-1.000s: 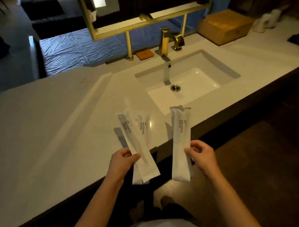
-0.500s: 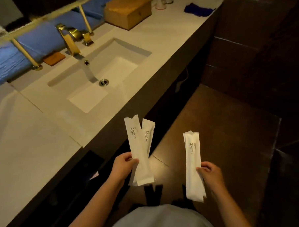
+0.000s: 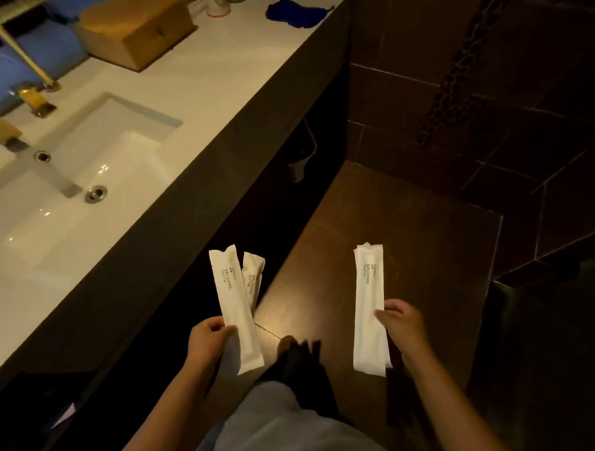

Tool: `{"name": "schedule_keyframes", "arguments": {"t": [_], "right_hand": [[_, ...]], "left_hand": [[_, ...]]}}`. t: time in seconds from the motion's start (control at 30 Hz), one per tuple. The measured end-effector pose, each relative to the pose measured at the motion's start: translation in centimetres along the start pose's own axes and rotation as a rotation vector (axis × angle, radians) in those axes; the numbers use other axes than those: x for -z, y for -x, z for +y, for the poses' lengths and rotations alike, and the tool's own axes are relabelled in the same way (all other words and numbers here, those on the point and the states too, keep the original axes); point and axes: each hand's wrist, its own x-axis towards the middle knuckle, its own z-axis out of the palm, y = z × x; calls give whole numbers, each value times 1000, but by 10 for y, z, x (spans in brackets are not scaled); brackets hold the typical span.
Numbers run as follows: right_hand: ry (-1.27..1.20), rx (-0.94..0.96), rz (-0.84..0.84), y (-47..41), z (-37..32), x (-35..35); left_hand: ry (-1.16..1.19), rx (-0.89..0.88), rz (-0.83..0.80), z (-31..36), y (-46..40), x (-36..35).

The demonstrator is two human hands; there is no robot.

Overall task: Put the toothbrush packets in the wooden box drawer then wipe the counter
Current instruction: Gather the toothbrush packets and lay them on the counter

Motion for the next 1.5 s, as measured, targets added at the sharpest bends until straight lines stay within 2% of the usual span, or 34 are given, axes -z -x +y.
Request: {"name": "schedule_keyframes", "arguments": {"t": [0.23, 0.4, 0.53, 0.77, 0.9, 1.1, 1.3, 1.5], "right_hand": [[35, -19, 37, -92, -55, 22], [34, -40, 67, -146, -104, 50], [49, -49, 54, -189, -136, 67], [101, -45, 19, -281, -183, 86], [151, 4, -108, -338, -231, 98], [293, 92, -289, -406, -317, 96], [327, 185, -405, -440, -390, 62], [355, 178, -467, -456, -419, 18]], "left_hand": [[-52, -26, -19, 72, -63, -55], [-54, -49, -84, 156, -106, -96], [-88, -137, -138, 231, -138, -123], [41, -165, -99, 323, -175, -165], [115, -113, -18, 344, -184, -194], [206, 62, 138, 347, -174, -225], [251, 191, 271, 337, -166, -227], [237, 205, 304, 348, -186, -215]]}}
